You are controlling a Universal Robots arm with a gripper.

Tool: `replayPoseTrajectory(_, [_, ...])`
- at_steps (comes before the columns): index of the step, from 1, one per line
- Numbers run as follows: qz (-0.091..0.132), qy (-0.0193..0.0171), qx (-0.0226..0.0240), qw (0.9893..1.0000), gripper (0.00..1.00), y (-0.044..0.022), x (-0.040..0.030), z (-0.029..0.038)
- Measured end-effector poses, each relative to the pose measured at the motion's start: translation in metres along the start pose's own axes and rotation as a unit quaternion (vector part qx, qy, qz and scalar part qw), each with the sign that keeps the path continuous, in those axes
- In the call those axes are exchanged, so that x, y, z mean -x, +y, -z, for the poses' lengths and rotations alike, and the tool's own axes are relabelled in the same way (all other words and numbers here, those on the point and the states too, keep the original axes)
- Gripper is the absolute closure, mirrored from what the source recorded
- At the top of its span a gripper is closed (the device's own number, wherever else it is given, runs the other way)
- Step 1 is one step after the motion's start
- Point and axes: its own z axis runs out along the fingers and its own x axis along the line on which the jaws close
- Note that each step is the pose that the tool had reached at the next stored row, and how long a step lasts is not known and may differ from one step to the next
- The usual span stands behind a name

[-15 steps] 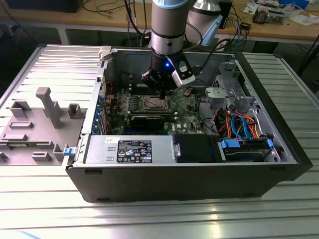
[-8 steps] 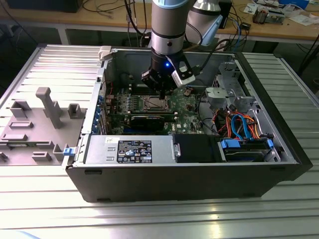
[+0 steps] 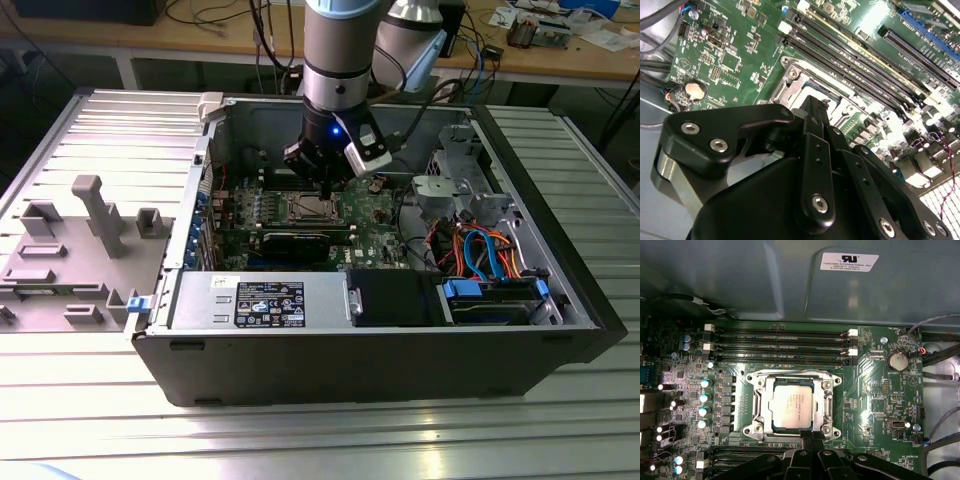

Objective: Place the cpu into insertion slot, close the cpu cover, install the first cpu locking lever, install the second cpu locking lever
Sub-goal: 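Install the second cpu locking lever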

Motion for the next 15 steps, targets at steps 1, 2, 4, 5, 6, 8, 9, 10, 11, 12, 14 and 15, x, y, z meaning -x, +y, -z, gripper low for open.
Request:
replayPoseTrajectory(1, [0.0, 0.0009, 0.0016, 1.0, 0.89, -0.0009, 0.0, 0.0001])
replayPoseTrajectory(2, [0.0, 0.0017, 0.0038, 1.0, 0.89, -0.003, -0.0001, 0.0003])
replayPoseTrajectory(4, [-0.001, 0.0033, 0.0095, 0.9999, 0.89, -0.0099, -0.0004, 0.0009])
replayPoseTrajectory(5, [-0.001, 0.0035, 0.0108, 0.9999, 0.89, -0.0137, -0.0004, 0.001])
replayPoseTrajectory(6, [-0.001, 0.0038, 0.0112, 0.9999, 0.89, -0.0171, -0.0005, 0.0012])
replayPoseTrajectory(8, [-0.001, 0.0046, 0.0112, 0.9999, 0.89, -0.0191, -0.0008, 0.0008])
replayPoseTrajectory(9, [-0.001, 0.0051, 0.0114, 0.9999, 0.89, -0.0196, -0.0014, 0.0002])
replayPoseTrajectory(10, [-0.001, 0.0057, 0.0116, 0.9999, 0.89, -0.0199, -0.002, -0.0003])
replayPoseTrajectory(11, [-0.001, 0.0065, 0.0117, 0.9999, 0.89, -0.0204, -0.0028, -0.0007])
replayPoseTrajectory(12, [-0.001, 0.0078, 0.0121, 0.9999, 0.89, -0.0214, -0.0038, -0.0012])
replayPoseTrajectory(14, [-0.001, 0.0097, 0.0126, 0.9999, 0.89, -0.0229, -0.0048, -0.0018])
replayPoseTrajectory(15, [-0.002, 0.0117, 0.0134, 0.9998, 0.89, -0.0248, -0.0052, -0.002])
